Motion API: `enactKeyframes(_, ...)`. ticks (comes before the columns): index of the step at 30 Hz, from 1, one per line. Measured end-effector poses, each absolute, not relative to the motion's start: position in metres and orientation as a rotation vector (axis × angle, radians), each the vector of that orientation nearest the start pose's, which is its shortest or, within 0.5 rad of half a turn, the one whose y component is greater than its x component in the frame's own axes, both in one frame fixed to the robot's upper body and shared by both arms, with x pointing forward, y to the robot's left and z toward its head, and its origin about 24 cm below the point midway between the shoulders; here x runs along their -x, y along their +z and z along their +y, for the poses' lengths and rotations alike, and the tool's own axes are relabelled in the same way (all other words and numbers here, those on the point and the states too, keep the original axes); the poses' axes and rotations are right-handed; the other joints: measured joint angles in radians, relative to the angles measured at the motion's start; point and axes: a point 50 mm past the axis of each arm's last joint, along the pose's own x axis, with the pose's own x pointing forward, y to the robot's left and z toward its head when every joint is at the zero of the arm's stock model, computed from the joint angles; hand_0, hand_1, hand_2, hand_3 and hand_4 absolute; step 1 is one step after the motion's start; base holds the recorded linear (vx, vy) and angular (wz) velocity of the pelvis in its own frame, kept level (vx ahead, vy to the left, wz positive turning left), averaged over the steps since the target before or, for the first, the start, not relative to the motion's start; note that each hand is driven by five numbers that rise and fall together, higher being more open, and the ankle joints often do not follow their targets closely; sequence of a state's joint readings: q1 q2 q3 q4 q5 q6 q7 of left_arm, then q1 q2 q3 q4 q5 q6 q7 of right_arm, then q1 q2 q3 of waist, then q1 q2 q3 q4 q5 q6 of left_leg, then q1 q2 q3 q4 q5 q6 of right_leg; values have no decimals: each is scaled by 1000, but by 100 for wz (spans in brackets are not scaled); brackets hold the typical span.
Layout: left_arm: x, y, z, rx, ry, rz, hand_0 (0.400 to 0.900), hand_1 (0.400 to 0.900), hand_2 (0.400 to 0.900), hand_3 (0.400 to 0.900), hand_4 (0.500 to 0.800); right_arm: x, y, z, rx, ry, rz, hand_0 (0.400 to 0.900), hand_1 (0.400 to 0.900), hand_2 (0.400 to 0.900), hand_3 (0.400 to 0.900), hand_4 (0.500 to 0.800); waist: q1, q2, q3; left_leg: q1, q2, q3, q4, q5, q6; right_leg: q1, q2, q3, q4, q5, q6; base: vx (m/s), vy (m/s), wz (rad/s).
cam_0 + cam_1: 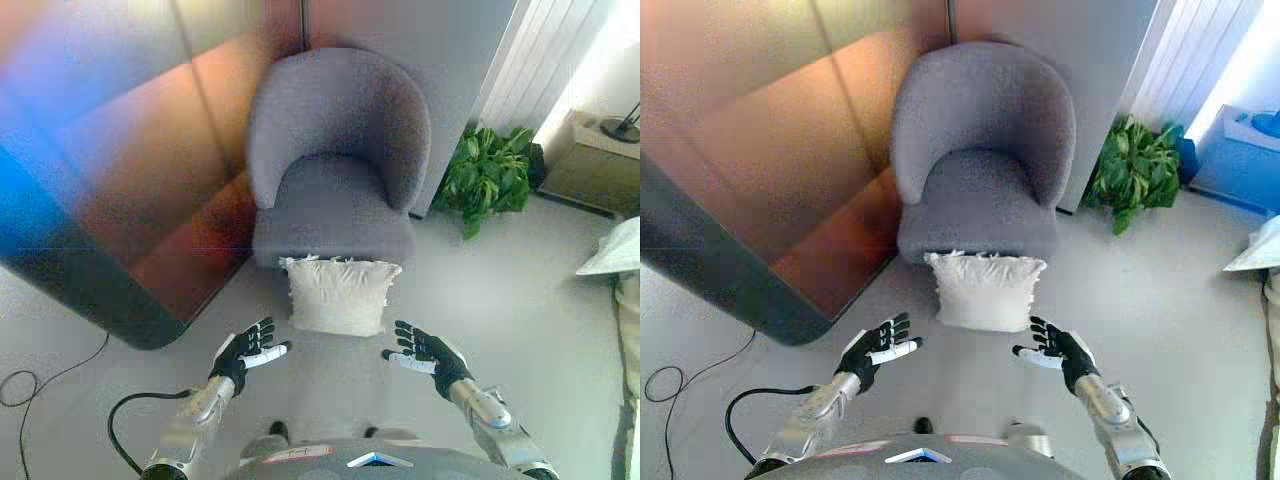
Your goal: Pick up the pillow and put it on the sofa.
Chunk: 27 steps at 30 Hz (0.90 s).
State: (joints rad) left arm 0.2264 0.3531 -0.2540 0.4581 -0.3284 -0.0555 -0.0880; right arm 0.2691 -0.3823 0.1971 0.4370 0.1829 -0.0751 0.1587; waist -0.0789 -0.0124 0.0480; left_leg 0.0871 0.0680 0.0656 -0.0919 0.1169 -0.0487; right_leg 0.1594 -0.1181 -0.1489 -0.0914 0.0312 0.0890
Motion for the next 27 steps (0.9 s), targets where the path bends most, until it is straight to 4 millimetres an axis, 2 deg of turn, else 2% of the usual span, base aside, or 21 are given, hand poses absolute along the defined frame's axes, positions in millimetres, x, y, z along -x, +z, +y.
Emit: enactKeyframes(27, -146, -94, 205, -27, -117, 679, 900, 900, 900, 900, 800, -137, -90, -220, 159, 184, 680, 900, 900, 900, 900, 800, 0, -3, 2, -1, 2, -1, 0, 0, 0, 0, 2, 1, 0, 0, 0, 0, -8, 0)
